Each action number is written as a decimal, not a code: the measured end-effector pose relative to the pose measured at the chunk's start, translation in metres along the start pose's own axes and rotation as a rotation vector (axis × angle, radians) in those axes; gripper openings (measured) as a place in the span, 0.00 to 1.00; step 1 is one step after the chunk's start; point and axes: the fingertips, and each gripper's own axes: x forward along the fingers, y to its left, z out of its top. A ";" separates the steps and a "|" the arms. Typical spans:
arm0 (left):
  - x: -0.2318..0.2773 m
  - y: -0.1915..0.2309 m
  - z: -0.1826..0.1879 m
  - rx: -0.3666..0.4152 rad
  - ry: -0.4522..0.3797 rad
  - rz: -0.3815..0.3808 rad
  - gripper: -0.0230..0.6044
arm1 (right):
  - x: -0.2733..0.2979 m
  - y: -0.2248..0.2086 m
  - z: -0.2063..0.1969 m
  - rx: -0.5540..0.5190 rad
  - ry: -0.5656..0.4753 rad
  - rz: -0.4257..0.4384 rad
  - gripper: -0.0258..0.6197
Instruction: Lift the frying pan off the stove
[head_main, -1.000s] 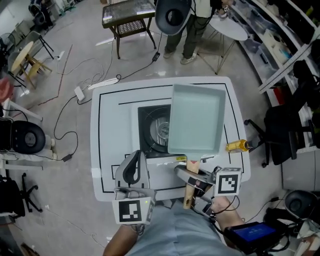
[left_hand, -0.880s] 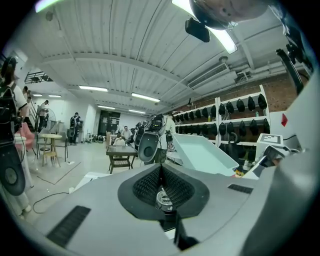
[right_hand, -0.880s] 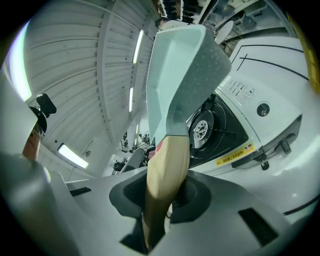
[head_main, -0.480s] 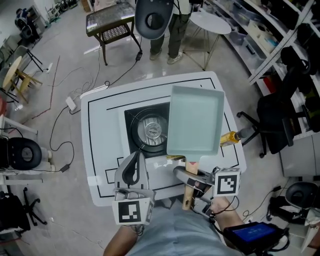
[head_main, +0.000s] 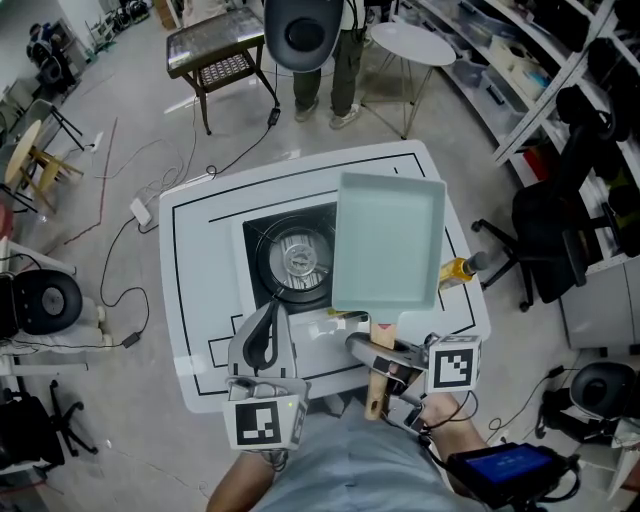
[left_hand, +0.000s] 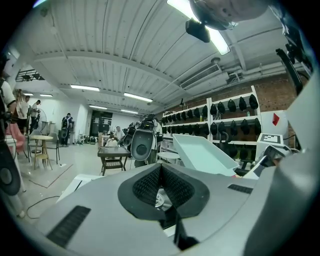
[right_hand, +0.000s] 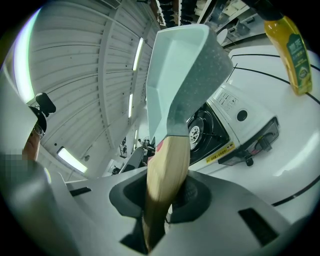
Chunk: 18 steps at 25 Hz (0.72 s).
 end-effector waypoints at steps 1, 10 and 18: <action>0.000 -0.001 0.000 0.001 -0.001 0.000 0.07 | -0.001 0.000 0.000 0.001 0.001 0.002 0.19; -0.002 -0.002 0.001 0.005 -0.002 0.001 0.07 | -0.001 0.002 -0.002 -0.009 0.008 0.005 0.19; -0.002 -0.001 0.000 0.003 -0.004 0.003 0.07 | -0.002 0.000 -0.002 -0.010 0.007 0.001 0.19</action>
